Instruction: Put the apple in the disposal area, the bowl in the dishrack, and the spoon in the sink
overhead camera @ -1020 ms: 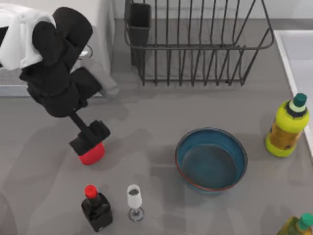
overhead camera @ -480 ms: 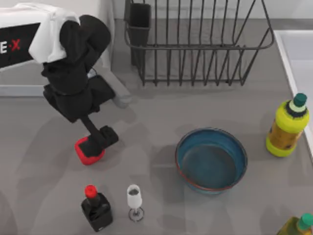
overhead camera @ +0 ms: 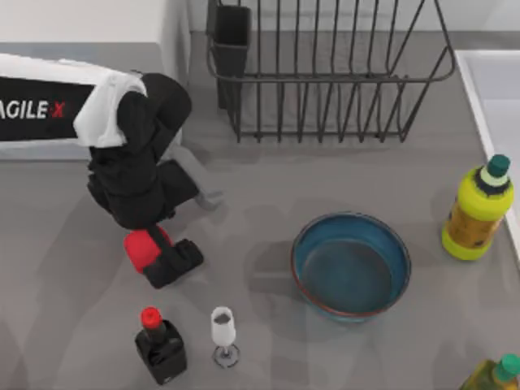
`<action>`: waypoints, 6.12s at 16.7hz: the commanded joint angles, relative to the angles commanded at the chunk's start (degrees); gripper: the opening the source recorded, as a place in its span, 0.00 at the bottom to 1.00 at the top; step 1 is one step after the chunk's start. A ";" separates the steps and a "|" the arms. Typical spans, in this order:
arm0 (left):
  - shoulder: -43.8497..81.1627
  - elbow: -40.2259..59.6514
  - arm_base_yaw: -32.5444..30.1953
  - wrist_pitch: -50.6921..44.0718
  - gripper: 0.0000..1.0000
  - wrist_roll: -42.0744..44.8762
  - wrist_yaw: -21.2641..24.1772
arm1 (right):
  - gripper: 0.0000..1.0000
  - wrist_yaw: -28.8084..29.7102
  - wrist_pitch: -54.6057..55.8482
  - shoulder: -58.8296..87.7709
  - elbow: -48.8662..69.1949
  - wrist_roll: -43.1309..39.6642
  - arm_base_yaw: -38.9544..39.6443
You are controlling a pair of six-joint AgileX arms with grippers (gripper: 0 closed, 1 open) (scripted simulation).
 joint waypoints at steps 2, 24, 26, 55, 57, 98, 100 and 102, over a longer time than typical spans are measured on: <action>0.87 -0.93 -0.01 1.39 1.00 0.04 0.01 | 1.00 0.00 0.00 0.00 0.00 0.00 0.00; 0.87 -0.93 -0.01 1.39 0.00 0.04 0.01 | 1.00 0.00 0.00 0.00 0.00 0.00 0.00; 0.87 -0.93 -0.01 1.39 0.00 0.04 0.01 | 1.00 0.00 0.00 0.00 0.00 0.00 0.00; -21.07 9.82 11.69 -28.68 0.00 44.29 2.13 | 1.00 0.00 0.00 0.00 0.00 0.00 0.00; -24.18 8.42 15.07 -30.60 0.00 58.67 1.97 | 1.00 0.00 0.00 0.00 0.00 0.00 0.00; -39.77 -22.44 46.00 -13.37 0.00 170.29 -7.92 | 1.00 0.00 0.00 0.00 0.00 0.00 0.00; -39.77 -22.44 46.00 -13.37 0.00 170.29 -7.92 | 1.00 0.00 0.00 0.00 0.00 0.00 0.00; -39.77 -22.44 46.00 -13.37 0.15 170.29 -7.92 | 1.00 0.00 0.00 0.00 0.00 0.00 0.00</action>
